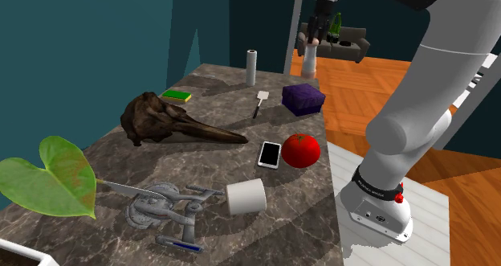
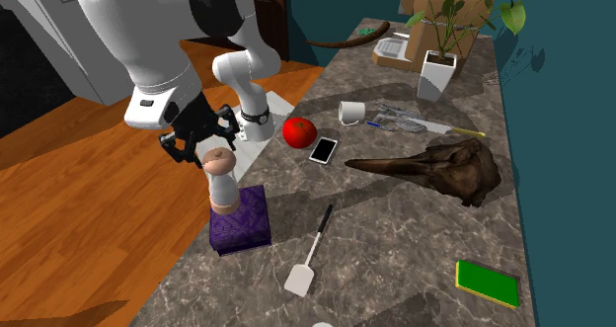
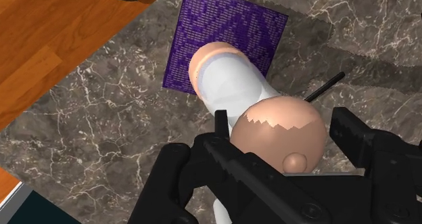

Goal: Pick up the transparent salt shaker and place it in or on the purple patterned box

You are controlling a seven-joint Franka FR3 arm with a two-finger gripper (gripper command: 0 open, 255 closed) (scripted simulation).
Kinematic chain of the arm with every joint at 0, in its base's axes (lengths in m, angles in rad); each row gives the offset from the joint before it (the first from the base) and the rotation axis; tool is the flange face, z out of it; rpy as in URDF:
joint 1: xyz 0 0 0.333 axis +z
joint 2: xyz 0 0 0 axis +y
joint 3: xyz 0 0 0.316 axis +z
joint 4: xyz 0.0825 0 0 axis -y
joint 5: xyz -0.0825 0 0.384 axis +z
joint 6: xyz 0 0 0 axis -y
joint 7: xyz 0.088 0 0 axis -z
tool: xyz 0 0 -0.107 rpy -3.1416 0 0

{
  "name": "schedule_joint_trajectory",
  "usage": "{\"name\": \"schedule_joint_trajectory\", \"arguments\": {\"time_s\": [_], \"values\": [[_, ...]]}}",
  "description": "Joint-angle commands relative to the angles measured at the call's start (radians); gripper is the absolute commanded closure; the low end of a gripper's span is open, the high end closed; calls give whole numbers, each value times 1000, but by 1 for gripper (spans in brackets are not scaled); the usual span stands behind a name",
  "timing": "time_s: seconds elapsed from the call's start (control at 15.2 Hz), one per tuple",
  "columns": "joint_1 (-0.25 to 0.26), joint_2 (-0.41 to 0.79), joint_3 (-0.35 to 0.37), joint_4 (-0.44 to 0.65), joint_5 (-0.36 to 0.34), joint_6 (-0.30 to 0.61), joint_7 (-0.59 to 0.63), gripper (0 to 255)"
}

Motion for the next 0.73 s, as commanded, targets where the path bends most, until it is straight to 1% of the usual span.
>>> {"name": "schedule_joint_trajectory", "arguments": {"time_s": [0.0,0.13,0.66], "values": [[0,-5,0,-32,-2,28,-3,255],[1,-7,1,-64,-2,58,-5,255],[1,-7,1,-64,-2,58,-5,255]]}}
